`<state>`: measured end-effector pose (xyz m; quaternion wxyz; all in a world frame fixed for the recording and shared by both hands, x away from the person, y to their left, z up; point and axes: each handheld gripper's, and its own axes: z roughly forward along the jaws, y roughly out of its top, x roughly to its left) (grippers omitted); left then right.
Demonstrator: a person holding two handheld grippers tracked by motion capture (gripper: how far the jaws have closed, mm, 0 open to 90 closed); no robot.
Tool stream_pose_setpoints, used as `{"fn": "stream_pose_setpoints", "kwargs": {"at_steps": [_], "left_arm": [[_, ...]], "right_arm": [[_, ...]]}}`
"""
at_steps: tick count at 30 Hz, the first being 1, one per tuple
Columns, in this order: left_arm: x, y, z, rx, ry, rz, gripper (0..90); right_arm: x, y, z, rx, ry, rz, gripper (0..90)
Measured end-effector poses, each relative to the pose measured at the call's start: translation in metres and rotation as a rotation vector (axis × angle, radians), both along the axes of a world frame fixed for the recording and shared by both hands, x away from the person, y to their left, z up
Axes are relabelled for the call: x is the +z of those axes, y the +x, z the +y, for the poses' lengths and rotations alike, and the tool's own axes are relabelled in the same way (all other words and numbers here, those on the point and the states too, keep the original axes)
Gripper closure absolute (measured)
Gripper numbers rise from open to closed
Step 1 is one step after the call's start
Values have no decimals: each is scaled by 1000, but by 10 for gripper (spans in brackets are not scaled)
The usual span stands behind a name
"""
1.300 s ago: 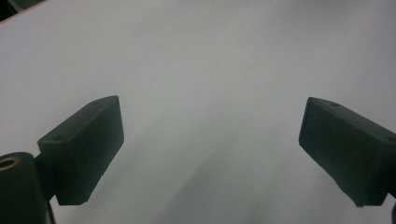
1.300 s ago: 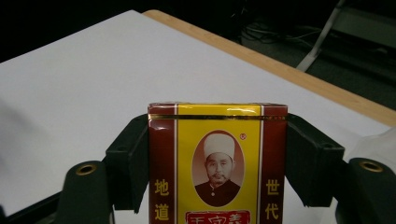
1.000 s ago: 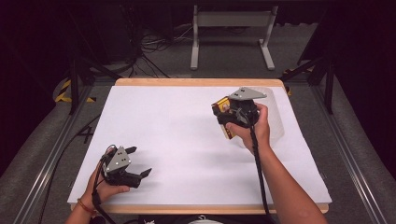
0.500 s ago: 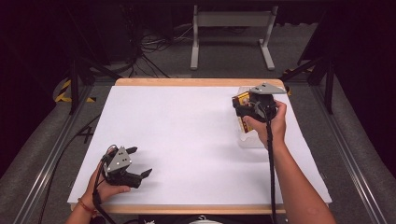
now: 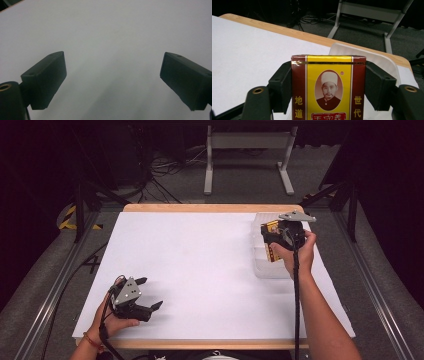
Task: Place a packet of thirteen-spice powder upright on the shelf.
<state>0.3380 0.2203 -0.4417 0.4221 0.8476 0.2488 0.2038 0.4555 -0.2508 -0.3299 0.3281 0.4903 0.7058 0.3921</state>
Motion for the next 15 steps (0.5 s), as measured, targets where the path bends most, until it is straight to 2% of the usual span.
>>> {"fn": "stream_pose_setpoints", "kwargs": {"at_steps": [6,12,15], "left_arm": [[-1,-1,-2,-3,10,-1,77],[-1,-1,-3,-8,13,1,78],[-1,-1,-3,-8,13,3,77]], "right_arm": [[-3,3,-6,1,28,-12,324],[-6,3,-12,6,35,-25,324],[-8,3,-15,8,64,-16,323]]}}
